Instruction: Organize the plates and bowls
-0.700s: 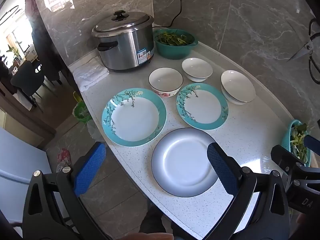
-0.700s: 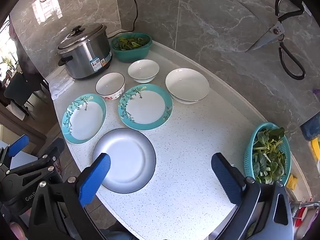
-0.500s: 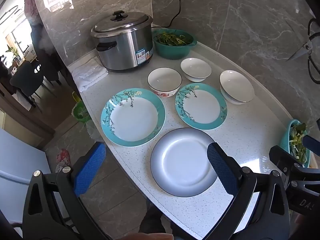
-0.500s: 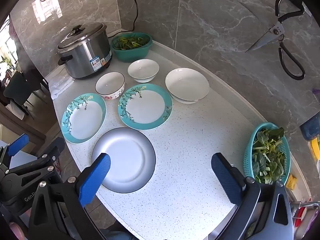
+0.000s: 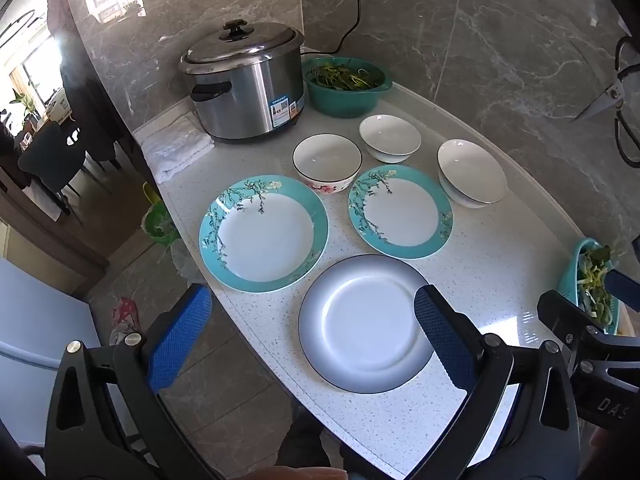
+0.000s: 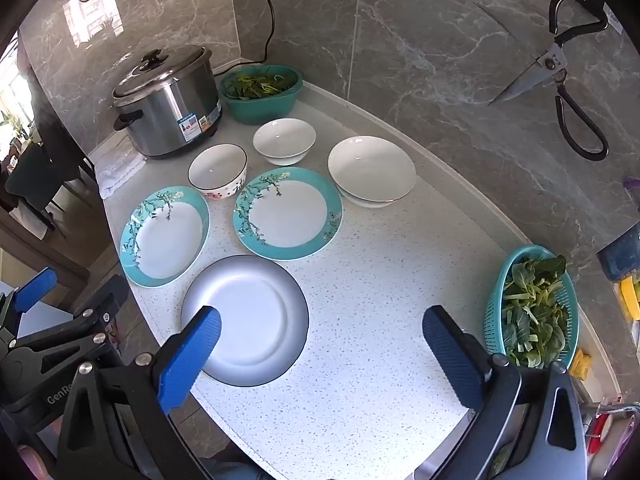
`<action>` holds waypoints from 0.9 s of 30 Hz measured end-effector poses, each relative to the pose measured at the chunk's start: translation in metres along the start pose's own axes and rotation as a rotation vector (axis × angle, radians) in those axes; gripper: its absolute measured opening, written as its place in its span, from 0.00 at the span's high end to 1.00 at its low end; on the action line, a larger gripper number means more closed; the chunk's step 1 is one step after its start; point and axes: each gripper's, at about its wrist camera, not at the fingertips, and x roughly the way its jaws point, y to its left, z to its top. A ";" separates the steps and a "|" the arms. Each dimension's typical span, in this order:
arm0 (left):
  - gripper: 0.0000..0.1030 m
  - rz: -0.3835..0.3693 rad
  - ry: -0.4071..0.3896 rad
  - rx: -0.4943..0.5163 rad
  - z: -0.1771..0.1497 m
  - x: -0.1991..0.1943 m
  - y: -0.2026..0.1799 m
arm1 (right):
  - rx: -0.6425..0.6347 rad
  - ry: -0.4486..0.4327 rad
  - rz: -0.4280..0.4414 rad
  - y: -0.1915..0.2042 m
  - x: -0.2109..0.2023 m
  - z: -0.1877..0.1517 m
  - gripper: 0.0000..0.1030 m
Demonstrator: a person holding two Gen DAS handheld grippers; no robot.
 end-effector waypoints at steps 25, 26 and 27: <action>0.00 -0.011 0.016 0.006 0.003 0.000 -0.003 | -0.002 0.002 -0.005 -0.003 0.002 0.000 0.00; 0.00 -0.012 0.017 0.006 0.003 0.001 -0.003 | -0.003 0.003 -0.004 -0.002 0.002 0.001 0.00; 0.00 -0.013 0.016 0.007 0.003 0.000 -0.003 | -0.003 0.003 -0.005 -0.002 0.002 0.001 0.00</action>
